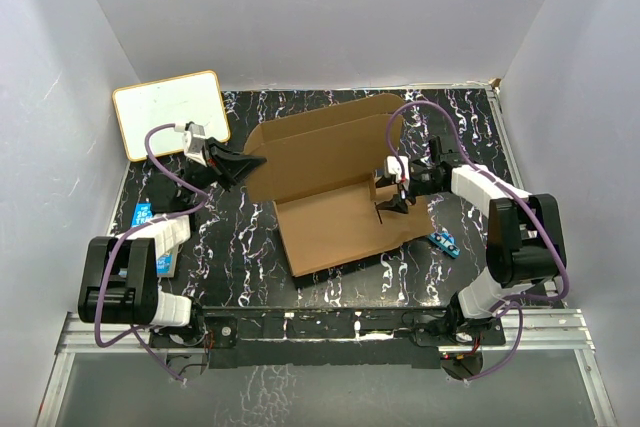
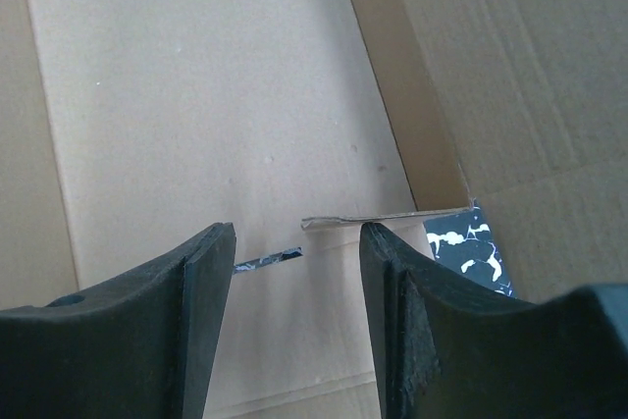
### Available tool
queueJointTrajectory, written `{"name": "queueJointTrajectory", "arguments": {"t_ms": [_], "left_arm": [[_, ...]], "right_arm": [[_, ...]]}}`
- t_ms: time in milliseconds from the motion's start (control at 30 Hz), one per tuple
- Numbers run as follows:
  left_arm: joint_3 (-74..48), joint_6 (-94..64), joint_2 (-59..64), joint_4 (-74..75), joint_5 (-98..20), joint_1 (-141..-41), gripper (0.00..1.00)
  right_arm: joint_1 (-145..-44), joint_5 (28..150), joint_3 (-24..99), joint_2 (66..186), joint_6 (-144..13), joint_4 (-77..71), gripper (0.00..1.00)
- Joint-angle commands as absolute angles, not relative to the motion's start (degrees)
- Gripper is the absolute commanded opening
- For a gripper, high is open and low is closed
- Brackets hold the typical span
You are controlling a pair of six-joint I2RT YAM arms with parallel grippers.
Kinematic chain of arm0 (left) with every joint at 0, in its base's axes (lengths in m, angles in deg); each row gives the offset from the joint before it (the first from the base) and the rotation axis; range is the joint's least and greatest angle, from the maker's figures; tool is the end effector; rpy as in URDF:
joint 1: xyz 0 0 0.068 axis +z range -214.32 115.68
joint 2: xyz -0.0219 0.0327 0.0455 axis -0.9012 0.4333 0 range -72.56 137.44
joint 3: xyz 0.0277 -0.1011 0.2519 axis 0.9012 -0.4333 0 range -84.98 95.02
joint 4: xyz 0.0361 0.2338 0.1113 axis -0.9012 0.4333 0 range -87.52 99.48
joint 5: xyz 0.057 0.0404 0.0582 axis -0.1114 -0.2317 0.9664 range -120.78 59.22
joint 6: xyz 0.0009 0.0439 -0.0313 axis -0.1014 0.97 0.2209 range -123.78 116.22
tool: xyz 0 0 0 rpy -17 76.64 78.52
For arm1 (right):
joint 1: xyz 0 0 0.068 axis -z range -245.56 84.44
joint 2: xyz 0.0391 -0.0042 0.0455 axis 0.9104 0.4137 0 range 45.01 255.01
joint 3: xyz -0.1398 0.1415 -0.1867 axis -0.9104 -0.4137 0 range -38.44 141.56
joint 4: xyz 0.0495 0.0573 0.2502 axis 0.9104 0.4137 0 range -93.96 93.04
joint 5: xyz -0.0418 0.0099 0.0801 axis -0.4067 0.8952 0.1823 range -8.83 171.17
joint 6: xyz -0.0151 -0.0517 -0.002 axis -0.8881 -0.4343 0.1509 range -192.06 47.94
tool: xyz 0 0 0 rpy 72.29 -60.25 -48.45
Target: Fold the paper box
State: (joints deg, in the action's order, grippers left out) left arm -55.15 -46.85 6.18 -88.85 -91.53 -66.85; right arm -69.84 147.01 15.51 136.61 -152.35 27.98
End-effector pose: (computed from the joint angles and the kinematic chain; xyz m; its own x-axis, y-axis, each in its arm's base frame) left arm 0.2406 -0.0416 0.2889 0.0381 -0.3357 -0.9412 0.9460 0.3154 -0.0742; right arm 0.2856 0.0538 0.1923 0.1853 -0.3908 -0.9016 -0.9799 -0.0043 -0.1995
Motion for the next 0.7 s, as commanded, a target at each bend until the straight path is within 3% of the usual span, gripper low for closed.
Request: {"name": "queueJointTrajectory", "arguments": {"t_ms": [0, 400, 667], "left_arm": [[-55.40, -47.40, 7.38, -99.03, -91.10, -68.41, 0.00], [-55.45, -44.58, 7.74, -94.59, -91.70, -69.86, 0.00], [-55.32, -40.18, 6.05, -87.06, -90.86, -69.78, 0.00]], "right_arm": [[-71.78, 145.68, 14.03, 133.57, -145.37, 17.47, 0.59], [-74.10, 144.36, 13.59, 135.24, -140.89, 13.61, 0.61], [-67.32, 150.01, 16.41, 135.46, -150.50, 25.35, 0.62]]}}
